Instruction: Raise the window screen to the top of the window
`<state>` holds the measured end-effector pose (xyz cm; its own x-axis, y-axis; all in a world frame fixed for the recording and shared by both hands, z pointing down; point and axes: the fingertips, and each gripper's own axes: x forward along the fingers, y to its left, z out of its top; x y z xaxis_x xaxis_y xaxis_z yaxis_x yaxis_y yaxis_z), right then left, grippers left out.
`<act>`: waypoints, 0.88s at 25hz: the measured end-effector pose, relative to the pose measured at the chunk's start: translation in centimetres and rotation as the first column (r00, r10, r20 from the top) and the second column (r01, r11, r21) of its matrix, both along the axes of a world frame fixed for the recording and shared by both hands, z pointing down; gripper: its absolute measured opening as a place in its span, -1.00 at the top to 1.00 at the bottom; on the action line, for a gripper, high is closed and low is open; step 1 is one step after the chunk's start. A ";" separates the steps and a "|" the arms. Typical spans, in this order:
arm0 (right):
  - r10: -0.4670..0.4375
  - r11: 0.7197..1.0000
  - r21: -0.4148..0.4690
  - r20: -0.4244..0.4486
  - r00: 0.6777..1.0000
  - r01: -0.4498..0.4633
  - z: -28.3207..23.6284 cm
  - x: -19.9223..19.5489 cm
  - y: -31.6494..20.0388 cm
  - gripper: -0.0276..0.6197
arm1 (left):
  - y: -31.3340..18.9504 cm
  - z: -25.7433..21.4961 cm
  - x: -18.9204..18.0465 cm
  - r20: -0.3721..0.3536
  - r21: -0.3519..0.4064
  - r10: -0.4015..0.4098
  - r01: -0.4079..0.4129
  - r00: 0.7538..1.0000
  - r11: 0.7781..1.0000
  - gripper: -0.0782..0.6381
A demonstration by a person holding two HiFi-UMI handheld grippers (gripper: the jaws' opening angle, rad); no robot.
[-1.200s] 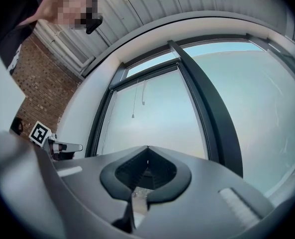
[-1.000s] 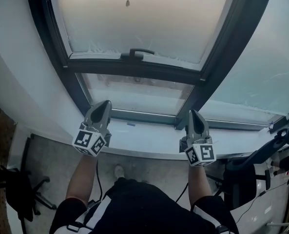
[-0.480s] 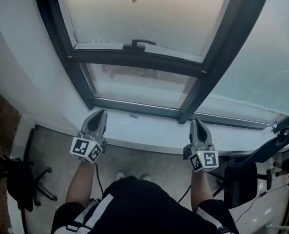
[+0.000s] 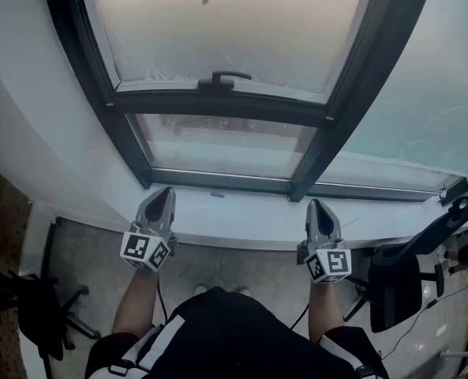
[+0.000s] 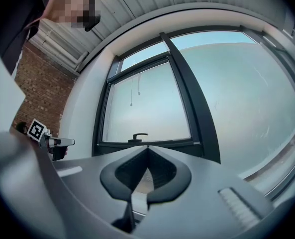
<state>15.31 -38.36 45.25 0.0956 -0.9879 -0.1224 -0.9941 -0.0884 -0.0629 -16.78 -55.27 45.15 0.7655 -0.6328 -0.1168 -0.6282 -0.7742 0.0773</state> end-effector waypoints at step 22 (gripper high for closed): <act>-0.021 0.997 -0.076 0.036 0.999 0.023 2.3 -2.4 -2.7 0.90 | -0.6 1.6 1.3 -0.036 -0.095 0.083 -0.086 0.996 0.992 0.77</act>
